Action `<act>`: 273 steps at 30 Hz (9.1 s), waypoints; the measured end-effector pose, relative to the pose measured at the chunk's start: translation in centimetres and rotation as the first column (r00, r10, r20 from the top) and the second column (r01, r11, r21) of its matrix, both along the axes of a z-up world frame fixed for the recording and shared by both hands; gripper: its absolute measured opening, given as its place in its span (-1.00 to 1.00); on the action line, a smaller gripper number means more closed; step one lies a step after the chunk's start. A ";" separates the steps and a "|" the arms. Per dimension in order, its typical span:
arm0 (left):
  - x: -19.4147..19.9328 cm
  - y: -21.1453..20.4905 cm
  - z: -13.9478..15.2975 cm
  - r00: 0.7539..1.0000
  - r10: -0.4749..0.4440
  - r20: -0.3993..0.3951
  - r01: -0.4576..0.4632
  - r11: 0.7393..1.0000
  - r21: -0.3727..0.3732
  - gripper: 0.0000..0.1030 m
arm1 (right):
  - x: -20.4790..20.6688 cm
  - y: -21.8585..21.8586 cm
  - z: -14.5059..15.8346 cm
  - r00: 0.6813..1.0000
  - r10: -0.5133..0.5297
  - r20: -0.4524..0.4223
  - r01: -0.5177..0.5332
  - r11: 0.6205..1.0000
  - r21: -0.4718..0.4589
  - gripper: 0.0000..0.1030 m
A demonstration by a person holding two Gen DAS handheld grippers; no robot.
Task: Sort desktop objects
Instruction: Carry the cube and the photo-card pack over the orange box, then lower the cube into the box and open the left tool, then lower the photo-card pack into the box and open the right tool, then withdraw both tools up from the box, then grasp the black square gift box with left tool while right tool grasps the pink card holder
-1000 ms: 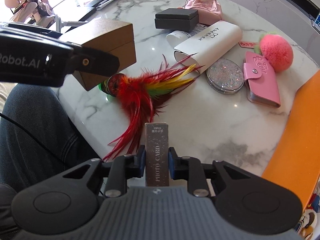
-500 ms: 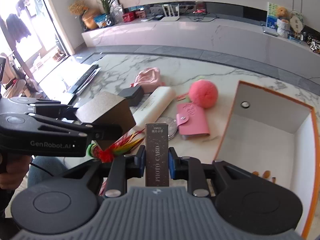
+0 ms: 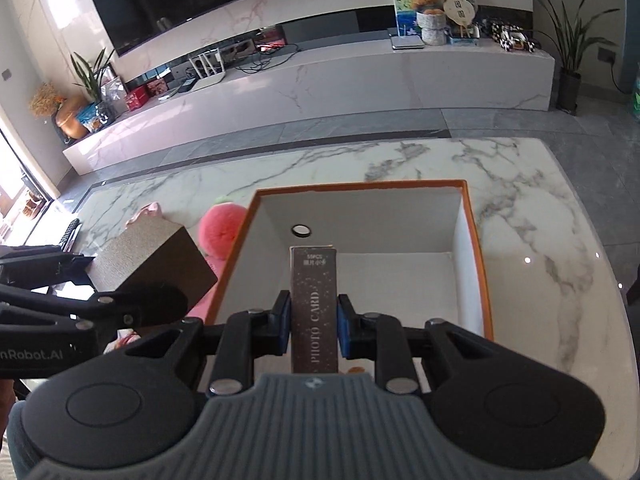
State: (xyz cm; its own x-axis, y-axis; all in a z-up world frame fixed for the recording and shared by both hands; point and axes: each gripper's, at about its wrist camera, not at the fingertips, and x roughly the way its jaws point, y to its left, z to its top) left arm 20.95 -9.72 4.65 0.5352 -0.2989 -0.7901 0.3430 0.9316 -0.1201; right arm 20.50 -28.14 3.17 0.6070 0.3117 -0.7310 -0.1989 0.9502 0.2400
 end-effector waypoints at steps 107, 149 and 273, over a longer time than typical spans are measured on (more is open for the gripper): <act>3.5 3.8 -3.9 0.998 0.067 -0.021 -0.065 0.993 0.100 0.31 | 8.0 1.6 -7.7 0.959 0.027 -0.283 -0.012 0.998 0.054 -0.52; 2.3 6.3 -7.3 0.987 0.105 -0.124 -0.102 0.994 0.032 0.30 | 9.7 5.0 -10.4 0.930 -0.017 -0.368 0.037 0.998 0.046 -0.34; 0.0 25.8 -2.4 0.898 0.429 -0.097 -0.438 0.894 -0.096 0.72 | 4.3 22.8 -0.3 0.962 0.271 -0.018 -0.271 0.955 -0.123 0.55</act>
State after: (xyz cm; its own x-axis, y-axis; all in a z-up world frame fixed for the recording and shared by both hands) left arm 20.95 16.03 2.26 0.5752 -0.1396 -0.8060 -0.1055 0.9645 -0.2423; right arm 24.84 -5.38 2.87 0.5112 0.3724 -0.7746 -0.4532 0.8826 0.1252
